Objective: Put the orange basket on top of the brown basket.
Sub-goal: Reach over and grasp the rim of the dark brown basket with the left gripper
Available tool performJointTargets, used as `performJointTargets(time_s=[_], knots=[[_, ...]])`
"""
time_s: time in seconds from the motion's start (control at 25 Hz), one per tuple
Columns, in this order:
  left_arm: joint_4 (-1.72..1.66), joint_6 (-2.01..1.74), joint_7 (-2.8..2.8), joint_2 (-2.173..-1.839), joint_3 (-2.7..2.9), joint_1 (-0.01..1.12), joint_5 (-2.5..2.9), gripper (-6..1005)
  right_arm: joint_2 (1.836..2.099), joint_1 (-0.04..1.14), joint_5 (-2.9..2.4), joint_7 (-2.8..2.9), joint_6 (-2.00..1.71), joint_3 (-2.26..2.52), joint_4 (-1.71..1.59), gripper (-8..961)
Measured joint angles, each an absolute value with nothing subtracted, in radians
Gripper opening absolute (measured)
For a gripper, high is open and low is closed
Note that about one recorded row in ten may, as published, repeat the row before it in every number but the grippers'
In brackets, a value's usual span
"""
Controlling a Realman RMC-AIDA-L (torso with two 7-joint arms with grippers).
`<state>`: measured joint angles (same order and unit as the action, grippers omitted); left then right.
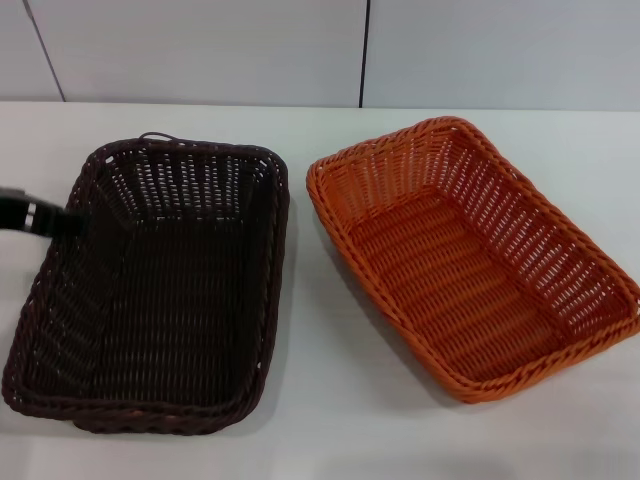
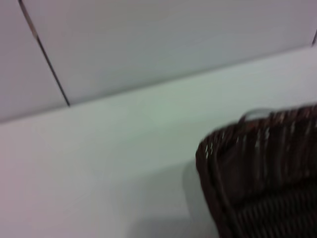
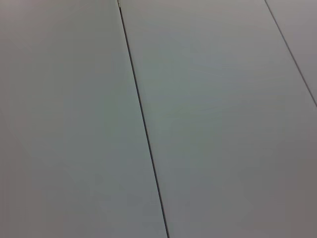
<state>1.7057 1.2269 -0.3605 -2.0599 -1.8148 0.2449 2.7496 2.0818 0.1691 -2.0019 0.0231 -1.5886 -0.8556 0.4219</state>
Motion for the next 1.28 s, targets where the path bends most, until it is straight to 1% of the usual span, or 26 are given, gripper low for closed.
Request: performJointTargets(time_s=[0.2, 0.6, 1.0, 1.2, 1.28], knots=[[1.590, 1.236, -0.359, -2.061, -1.790, 0.288, 2.774, 799, 2.082, 0.170, -2.002, 0.023, -1.586, -0.856, 0.420, 809], [1.472, 1.237, -0.354, -2.061, -1.760, 0.354, 2.789, 737, 2.082, 0.164, -2.003, 0.023, -1.584, -0.856, 0.418, 809], [1.547, 1.308, -0.355, -2.060, -1.752, 0.356, 2.811, 676, 2.082, 0.160, -2.007, 0.023, -1.585, -0.846, 0.419, 809], [1.539, 1.310, -0.390, -2.060, -1.744, 0.361, 2.812, 423, 2.082, 0.159, -2.006, 0.023, -1.592, -0.842, 0.419, 809], [1.535, 1.311, -0.404, -2.060, -1.742, 0.363, 2.812, 372, 2.082, 0.159, -2.006, 0.023, -1.593, -0.842, 0.419, 809]])
